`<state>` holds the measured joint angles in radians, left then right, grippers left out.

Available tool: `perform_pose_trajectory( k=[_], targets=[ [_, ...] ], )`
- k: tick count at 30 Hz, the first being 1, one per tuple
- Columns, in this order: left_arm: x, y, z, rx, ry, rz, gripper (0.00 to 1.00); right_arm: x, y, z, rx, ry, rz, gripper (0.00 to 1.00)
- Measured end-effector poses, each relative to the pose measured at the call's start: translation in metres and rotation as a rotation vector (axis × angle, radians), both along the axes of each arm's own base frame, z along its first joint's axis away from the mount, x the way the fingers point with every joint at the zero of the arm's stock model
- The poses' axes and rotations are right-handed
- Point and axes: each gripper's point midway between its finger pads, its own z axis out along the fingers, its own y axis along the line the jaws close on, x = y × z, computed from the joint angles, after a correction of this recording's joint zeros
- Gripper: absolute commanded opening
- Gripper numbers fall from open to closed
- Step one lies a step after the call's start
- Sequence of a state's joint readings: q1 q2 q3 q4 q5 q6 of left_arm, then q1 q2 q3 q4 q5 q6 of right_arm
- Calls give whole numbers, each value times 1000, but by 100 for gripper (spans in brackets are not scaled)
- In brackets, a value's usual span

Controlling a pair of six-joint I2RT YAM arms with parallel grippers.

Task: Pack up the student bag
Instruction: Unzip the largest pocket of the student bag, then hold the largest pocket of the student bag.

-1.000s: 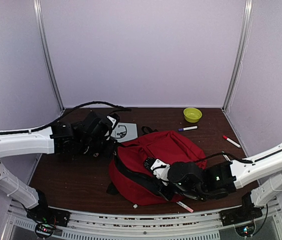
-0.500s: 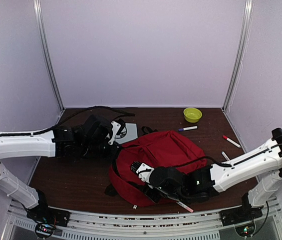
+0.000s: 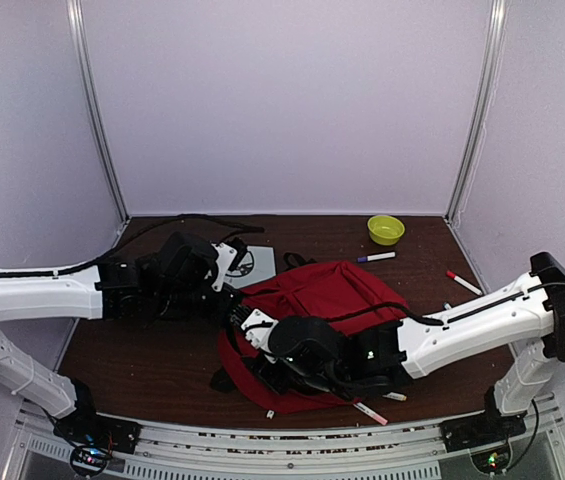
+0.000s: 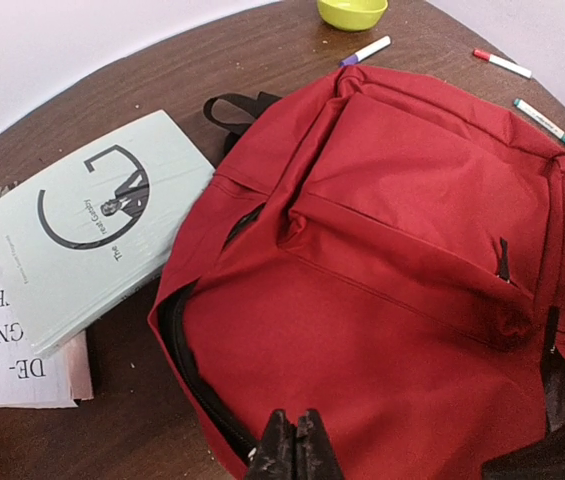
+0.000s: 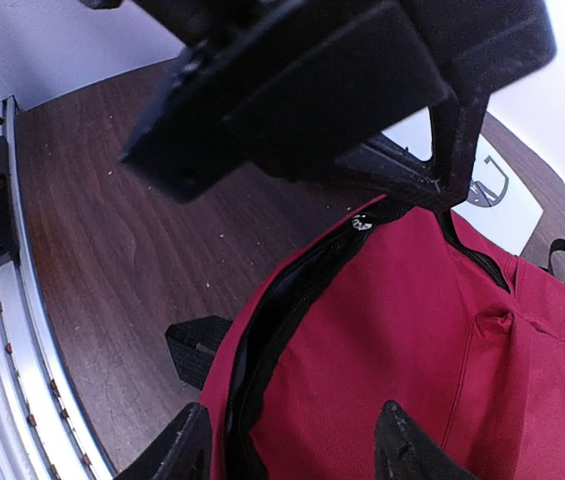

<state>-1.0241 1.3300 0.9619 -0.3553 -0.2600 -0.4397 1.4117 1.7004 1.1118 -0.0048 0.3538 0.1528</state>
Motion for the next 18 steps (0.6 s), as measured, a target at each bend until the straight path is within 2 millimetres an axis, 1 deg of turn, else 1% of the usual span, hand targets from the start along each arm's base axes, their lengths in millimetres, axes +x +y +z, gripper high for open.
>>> perform_pose_trajectory(
  k=[3, 11, 18],
  targets=[
    [-3, 4, 5, -20, -7, 7, 0, 9, 5, -1, 9, 12, -27, 55],
    [-7, 25, 12, -51, -23, 70, 0, 33, 9, -8, 35, 59, -88, 52],
    [-10, 30, 11, -72, -15, 82, 0, 46, 16, -5, 74, 100, -111, 51]
  ],
)
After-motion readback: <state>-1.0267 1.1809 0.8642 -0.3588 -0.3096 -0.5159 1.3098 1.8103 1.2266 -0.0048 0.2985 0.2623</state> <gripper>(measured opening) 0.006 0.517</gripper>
